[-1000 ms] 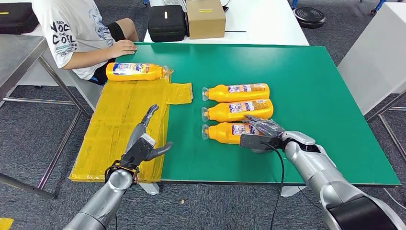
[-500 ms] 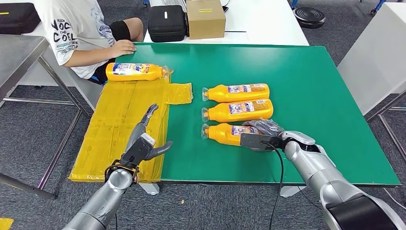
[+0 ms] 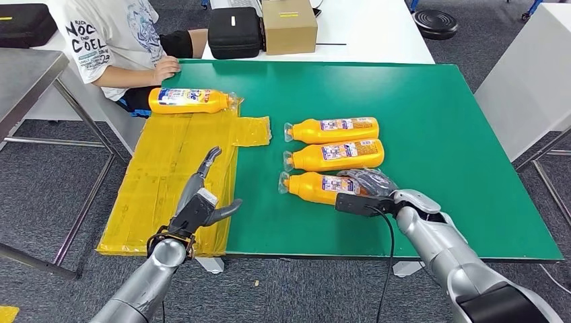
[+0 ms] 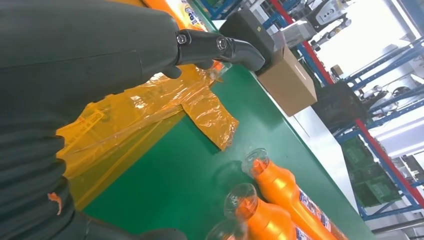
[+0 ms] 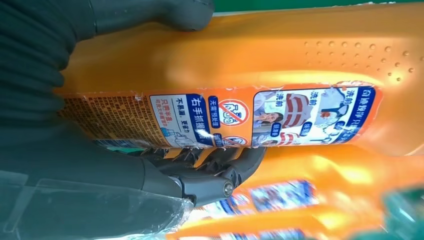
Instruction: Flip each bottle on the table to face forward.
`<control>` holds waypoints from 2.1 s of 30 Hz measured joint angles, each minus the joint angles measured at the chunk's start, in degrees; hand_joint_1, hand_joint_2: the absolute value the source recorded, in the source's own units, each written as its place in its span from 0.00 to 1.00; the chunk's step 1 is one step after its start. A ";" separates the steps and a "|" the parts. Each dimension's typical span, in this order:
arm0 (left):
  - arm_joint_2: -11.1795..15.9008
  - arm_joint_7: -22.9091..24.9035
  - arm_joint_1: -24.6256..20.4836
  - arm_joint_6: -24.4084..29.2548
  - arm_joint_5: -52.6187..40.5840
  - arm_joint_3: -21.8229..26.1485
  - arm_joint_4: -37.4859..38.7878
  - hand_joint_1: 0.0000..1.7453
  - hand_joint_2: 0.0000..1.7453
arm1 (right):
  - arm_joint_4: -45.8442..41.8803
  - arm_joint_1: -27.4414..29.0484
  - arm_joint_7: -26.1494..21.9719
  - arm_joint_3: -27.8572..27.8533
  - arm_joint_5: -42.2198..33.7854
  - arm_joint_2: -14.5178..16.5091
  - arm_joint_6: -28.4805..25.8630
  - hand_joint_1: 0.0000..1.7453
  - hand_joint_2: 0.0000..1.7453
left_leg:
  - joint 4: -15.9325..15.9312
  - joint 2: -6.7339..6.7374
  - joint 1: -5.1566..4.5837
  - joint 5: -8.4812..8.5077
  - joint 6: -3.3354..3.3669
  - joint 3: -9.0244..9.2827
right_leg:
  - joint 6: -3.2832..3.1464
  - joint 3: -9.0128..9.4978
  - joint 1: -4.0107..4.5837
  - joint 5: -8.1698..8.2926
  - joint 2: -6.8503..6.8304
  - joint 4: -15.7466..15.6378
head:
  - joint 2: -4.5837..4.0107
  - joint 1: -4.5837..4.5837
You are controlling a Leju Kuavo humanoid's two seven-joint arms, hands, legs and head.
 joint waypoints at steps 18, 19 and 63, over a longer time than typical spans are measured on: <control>0.34 4.04 3.51 -25.95 29.68 6.51 -5.26 0.00 1.00 | -25.64 16.45 -3.95 -14.07 -5.46 7.23 -5.93 1.00 1.00 | -0.02 -0.01 0.05 -0.02 -0.01 -0.09 | -0.03 -0.07 0.05 -0.03 -0.01 -0.01 | 0.00 0.01; 0.46 4.57 3.75 -27.81 31.80 6.82 -5.63 0.00 1.00 | -25.77 16.67 -4.11 -14.50 -5.51 7.51 -6.01 1.00 1.00 | -0.01 -0.01 0.06 -0.02 -0.01 -0.08 | -0.03 -0.08 0.05 -0.03 -0.01 -0.01 | 0.00 0.01; -1.24 5.43 2.14 -36.24 37.23 0.97 -6.65 0.00 1.00 | -11.60 16.47 -10.26 -11.29 -12.32 21.15 -3.72 1.00 1.00 | -0.02 0.01 0.10 -0.02 -0.03 -0.09 | -0.04 -0.11 0.12 -0.04 0.00 -0.01 | 0.00 0.01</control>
